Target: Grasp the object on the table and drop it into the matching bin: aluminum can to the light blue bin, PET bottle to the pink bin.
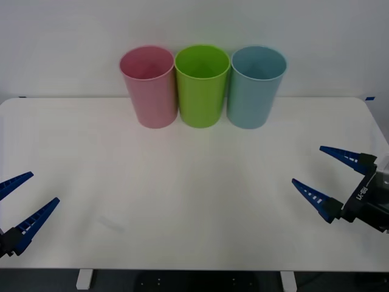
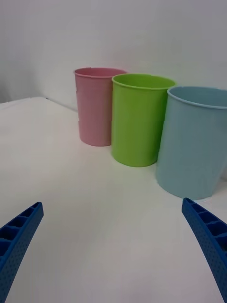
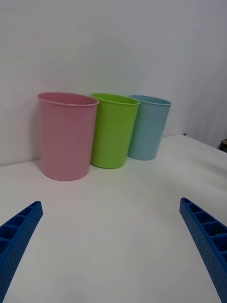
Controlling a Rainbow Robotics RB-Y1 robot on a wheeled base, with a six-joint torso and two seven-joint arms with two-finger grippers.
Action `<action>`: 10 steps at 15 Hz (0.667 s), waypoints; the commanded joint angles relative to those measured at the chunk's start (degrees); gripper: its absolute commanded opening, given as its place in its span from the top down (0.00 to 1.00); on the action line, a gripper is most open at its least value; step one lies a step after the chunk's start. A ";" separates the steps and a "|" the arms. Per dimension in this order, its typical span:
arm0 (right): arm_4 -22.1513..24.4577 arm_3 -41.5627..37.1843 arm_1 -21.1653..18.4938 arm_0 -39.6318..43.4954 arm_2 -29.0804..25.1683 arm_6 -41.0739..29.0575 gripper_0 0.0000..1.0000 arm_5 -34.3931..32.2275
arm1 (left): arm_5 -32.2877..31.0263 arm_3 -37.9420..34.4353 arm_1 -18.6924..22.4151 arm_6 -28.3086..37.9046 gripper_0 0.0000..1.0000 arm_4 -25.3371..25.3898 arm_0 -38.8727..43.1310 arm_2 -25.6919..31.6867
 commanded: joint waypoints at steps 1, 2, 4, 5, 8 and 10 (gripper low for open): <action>-1.87 0.04 0.00 3.67 -2.07 3.58 0.00 -3.47 | 0.00 0.00 0.00 0.00 0.00 0.00 0.00 0.00; -2.57 0.04 0.00 4.90 -2.86 3.67 0.00 -4.88 | 0.00 0.00 0.00 0.00 0.00 0.00 0.00 0.00; -3.01 0.04 0.00 6.93 -4.45 3.58 0.00 -7.34 | 0.00 0.00 0.00 0.00 0.00 0.00 0.00 0.00; -3.10 -0.05 0.00 7.72 -4.89 3.32 0.00 -8.04 | 0.00 0.00 0.00 0.00 0.00 0.00 0.00 0.00; -3.01 0.04 0.00 8.95 -5.06 3.14 0.00 -8.74 | 0.00 0.00 0.00 0.00 0.00 0.00 0.00 0.00; -2.92 0.04 0.00 9.04 -4.71 3.06 0.00 -8.74 | 0.00 0.00 0.00 0.00 0.00 0.00 0.00 0.00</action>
